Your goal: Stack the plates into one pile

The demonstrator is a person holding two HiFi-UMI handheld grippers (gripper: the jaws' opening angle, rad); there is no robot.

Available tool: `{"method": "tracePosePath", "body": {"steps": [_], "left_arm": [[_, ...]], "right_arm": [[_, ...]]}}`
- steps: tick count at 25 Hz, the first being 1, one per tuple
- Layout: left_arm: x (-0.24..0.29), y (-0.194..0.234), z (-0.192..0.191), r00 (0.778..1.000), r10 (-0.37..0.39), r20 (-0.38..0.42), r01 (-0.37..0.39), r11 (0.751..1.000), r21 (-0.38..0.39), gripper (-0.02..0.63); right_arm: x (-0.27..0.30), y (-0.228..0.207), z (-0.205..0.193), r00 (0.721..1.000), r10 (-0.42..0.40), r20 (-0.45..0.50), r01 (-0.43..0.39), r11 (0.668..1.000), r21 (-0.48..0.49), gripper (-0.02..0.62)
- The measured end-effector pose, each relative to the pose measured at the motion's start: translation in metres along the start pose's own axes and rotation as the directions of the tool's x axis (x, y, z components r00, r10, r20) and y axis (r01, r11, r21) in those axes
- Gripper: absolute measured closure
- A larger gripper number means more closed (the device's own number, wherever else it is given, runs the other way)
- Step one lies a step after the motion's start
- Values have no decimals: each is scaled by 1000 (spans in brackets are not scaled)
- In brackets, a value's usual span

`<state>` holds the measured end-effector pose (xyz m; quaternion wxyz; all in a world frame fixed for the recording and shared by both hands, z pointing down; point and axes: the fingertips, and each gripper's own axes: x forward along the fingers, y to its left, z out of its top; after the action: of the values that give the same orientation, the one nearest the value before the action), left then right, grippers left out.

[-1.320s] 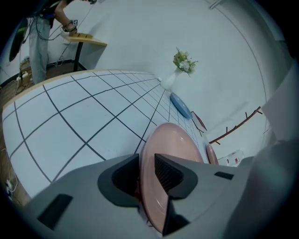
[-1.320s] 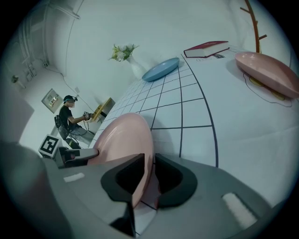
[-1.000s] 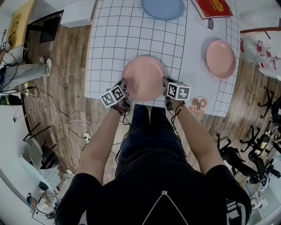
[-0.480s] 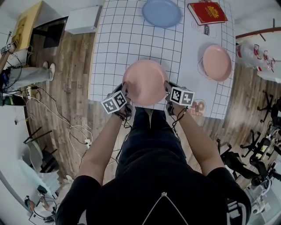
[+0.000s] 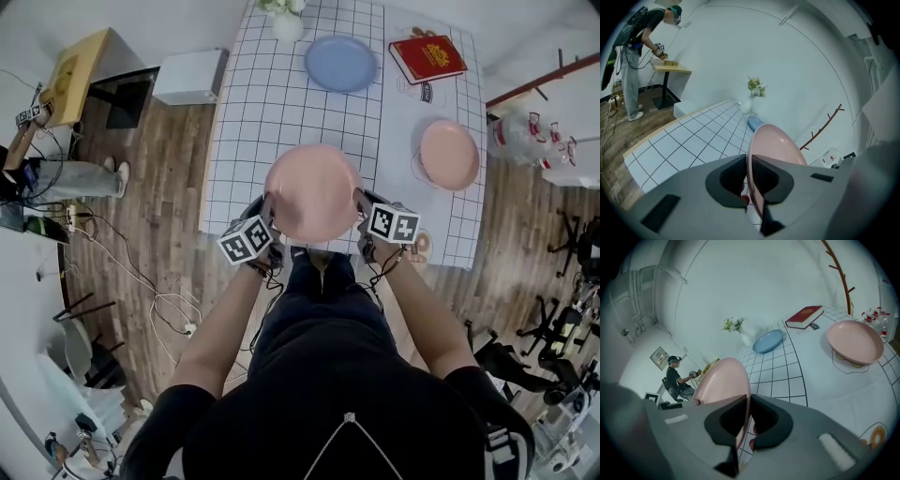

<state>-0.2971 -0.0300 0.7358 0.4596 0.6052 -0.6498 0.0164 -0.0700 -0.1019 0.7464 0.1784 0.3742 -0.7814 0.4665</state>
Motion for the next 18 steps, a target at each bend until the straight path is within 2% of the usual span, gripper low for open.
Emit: {"method": "tracePosePath", "body": {"steps": [10, 18], "left_arm": [[-35, -46, 43, 994, -78, 80, 75, 996, 37, 591], [-62, -70, 68, 984, -127, 125, 121, 991, 53, 591]], "right_arm": [[-49, 39, 49, 992, 41, 121, -38, 999, -33, 578], [-78, 66, 73, 983, 59, 172, -49, 997, -59, 578]]}}
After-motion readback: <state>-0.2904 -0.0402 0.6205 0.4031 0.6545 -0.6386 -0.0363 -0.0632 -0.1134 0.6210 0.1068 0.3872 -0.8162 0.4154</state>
